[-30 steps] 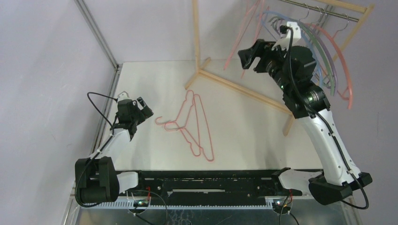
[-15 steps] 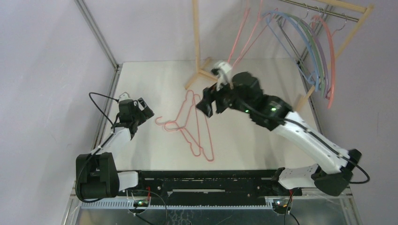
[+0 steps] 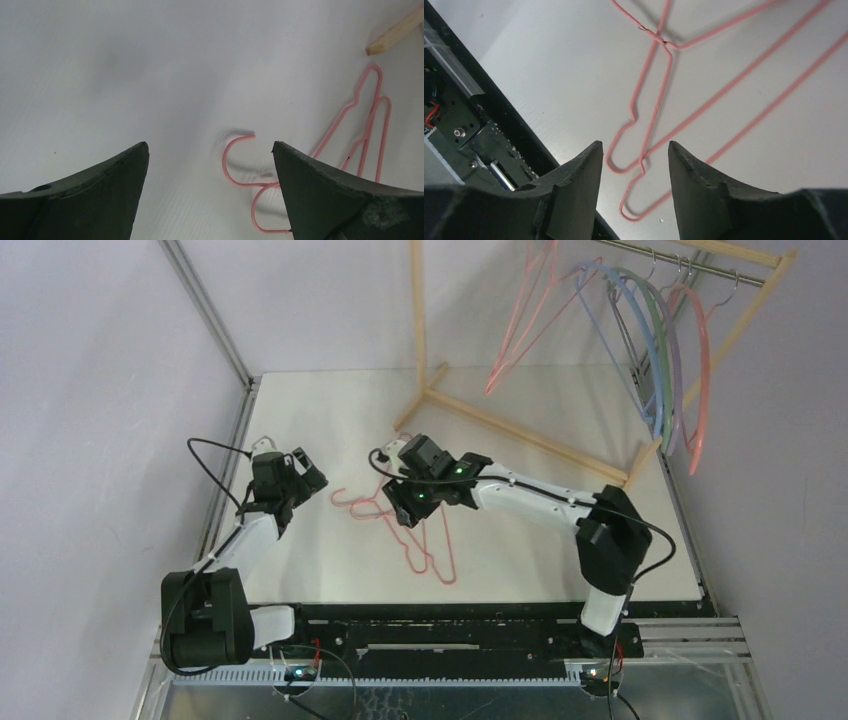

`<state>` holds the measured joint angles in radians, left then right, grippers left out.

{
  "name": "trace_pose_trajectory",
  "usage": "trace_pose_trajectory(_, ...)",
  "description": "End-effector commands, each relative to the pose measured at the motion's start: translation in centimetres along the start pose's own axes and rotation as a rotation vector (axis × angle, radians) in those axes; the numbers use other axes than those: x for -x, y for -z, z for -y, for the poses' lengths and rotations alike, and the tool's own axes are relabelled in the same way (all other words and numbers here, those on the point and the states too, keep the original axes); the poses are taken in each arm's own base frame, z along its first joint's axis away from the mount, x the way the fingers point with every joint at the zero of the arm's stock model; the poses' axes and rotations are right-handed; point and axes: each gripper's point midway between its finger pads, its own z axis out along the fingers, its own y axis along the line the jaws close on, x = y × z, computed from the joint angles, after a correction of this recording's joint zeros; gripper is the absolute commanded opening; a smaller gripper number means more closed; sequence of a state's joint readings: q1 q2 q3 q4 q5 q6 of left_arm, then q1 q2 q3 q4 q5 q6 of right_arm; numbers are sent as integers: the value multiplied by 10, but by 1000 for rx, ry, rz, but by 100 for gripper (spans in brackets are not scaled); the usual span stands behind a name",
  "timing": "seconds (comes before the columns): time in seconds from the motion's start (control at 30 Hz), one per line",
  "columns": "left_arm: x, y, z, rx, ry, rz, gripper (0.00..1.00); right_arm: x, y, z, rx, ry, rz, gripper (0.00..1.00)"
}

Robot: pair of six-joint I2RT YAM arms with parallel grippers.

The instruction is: Organize the hangers

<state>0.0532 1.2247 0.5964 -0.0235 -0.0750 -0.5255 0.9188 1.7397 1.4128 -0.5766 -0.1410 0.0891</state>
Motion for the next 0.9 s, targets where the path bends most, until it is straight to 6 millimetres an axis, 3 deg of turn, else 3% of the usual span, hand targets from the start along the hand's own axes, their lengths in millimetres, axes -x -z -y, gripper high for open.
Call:
trace_pose_trajectory(0.0, 23, 5, 11, -37, 30, 74, 99, 26, -17, -18, 37, 73, 56, 58)
trace_pose_trajectory(0.17, 21, 5, 12, -47, 36, 73, 99, 9, -49, -14, 40, 47, -14, 54)
trace_pose_trajectory(0.33, 21, 6, 12, -47, 32, 74, 99, -4, -67, -5, 12, 40, -49, 52)
trace_pose_trajectory(0.87, 13, 5, 7, -38, 29, 59, 99, -37, -100, 31, -106, 17, -124, 48)
